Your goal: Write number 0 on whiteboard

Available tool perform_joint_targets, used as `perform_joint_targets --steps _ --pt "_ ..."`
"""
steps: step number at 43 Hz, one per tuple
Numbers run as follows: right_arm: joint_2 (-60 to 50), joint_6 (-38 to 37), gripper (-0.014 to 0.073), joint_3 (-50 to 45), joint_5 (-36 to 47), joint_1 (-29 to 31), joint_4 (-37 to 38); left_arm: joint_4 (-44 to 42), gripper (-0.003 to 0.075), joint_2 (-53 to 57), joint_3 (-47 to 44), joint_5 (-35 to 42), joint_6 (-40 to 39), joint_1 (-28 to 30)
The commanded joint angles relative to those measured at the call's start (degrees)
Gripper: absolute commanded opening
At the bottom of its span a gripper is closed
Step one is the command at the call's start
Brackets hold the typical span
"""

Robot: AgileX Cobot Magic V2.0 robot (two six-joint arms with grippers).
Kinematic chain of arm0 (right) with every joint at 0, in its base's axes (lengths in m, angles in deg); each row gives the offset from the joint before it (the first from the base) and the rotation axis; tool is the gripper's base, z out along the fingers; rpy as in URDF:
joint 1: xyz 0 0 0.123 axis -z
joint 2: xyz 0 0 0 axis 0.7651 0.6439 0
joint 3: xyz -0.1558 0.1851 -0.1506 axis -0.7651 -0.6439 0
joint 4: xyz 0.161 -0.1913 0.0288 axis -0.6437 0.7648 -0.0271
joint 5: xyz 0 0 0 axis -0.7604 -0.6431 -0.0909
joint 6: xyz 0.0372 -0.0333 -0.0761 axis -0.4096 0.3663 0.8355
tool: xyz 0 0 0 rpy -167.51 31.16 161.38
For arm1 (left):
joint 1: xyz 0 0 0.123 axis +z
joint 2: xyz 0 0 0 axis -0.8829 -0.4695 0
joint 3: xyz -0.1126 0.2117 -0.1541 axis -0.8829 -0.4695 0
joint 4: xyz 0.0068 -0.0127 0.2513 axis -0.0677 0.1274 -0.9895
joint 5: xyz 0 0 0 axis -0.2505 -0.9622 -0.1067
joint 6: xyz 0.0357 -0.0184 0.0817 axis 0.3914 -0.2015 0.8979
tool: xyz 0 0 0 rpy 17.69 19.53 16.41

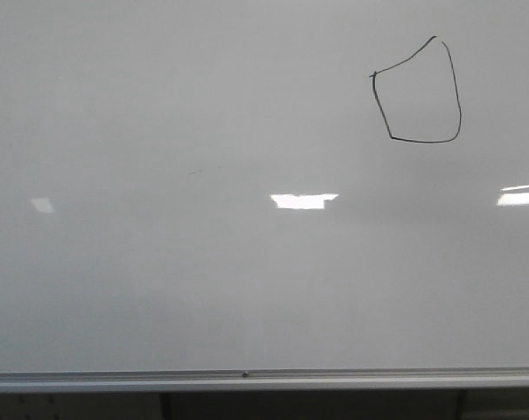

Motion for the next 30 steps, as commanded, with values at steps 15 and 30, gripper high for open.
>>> perform_joint_targets --steps 15,30 --pt "0.25 0.26 -0.0059 1.57 2.52 0.25 -1.14 -0.19 -0.0020 1.13 -5.42 7.75 -1.23 0.09" --pt "0.25 0.26 -0.0059 1.57 2.44 0.25 -1.14 -0.19 -0.0020 1.13 -5.42 7.75 -1.23 0.09"
